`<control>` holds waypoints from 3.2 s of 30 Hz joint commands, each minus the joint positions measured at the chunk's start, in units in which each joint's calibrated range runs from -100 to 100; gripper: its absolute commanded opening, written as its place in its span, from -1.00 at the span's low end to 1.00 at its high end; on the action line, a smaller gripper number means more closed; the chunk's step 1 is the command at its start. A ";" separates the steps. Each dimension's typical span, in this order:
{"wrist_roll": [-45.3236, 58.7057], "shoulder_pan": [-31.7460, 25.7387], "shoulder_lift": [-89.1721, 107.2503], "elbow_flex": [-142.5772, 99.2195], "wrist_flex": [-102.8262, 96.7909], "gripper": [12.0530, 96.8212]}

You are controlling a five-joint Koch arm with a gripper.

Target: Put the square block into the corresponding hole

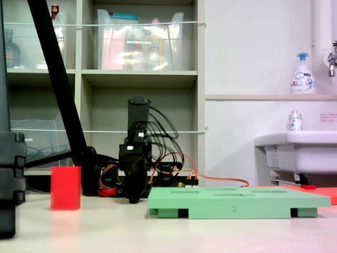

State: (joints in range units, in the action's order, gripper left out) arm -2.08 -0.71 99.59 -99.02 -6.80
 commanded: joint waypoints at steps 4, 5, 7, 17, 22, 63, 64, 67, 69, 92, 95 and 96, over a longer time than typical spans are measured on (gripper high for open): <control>-5.62 0.39 0.41 -0.98 5.02 -0.12; -5.62 0.39 0.41 -0.98 5.02 -0.12; -5.62 0.39 0.41 -0.98 4.93 -0.12; -5.62 0.39 0.41 -0.98 5.02 -0.12; -5.57 0.39 0.41 -0.98 5.02 -0.13; -38.49 13.28 -55.87 99.52 96.60 0.68; -38.44 13.24 -58.81 101.41 96.98 0.74; -38.14 13.09 -68.86 107.00 97.85 0.83; -37.75 12.89 -73.47 109.49 97.85 0.83; -35.80 11.09 -106.15 121.55 97.75 0.73; -35.65 11.23 -106.29 121.25 98.33 0.32; -35.60 11.28 -106.15 121.25 98.72 0.23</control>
State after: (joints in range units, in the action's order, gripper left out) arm -38.41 10.57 -6.70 21.02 88.45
